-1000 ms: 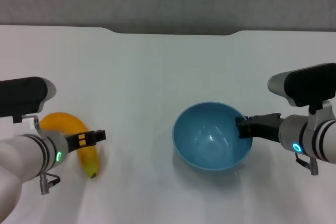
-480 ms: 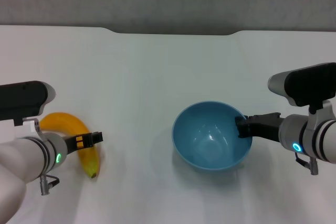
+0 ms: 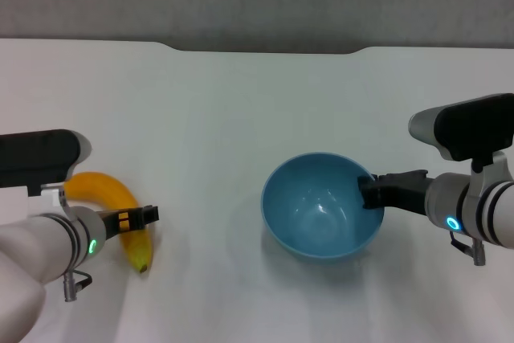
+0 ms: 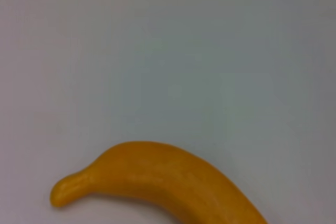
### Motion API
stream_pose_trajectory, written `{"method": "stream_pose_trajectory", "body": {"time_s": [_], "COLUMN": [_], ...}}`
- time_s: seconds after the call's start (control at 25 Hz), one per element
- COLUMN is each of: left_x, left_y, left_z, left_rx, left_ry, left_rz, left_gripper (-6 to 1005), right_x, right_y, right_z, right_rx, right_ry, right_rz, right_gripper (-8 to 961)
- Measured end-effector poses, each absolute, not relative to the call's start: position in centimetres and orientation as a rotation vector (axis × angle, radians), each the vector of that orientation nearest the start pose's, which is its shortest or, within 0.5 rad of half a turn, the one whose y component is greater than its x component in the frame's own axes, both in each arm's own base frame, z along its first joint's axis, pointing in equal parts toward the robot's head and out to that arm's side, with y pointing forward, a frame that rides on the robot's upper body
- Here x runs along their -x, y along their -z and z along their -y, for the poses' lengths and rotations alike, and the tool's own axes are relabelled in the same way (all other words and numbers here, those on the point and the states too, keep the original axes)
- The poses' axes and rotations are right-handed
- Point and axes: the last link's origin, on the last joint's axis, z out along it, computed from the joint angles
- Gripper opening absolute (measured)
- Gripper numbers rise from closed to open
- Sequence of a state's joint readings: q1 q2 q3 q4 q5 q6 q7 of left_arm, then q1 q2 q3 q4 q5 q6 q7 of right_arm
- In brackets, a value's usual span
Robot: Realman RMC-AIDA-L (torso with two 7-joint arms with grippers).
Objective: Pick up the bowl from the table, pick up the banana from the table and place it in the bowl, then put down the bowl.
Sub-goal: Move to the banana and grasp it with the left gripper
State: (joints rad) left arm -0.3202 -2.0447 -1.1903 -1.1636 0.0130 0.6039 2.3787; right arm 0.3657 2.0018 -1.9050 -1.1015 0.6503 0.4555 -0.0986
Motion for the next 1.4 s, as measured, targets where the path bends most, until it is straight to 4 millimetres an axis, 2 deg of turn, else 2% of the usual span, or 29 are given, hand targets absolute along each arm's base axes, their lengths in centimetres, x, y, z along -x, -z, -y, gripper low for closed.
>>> {"method": "stream_pose_trajectory", "body": {"time_s": [0.76,1.08,1.4], "left_x": [27.02,27.01,27.06], "left_y": [5.93,5.93,5.91], "left_z": [-35.34,-35.33,-35.28], "left_rx": [1.696,1.697,1.704], "left_ry": [0.051,0.050,0.050], "left_rz": [1.339,1.337,1.327], "left_gripper": [882,670,536], "right_x": [-24.26,-24.19,-24.27], "right_y": [6.51,6.48,6.49], "right_z": [-36.42,-36.41,-36.38], "right_rx": [2.128,2.129,2.127], "right_ry": [-0.111,-0.114,-0.113], "right_rz": [-1.059,-1.057,-1.059], "right_gripper": [43,43,43]}}
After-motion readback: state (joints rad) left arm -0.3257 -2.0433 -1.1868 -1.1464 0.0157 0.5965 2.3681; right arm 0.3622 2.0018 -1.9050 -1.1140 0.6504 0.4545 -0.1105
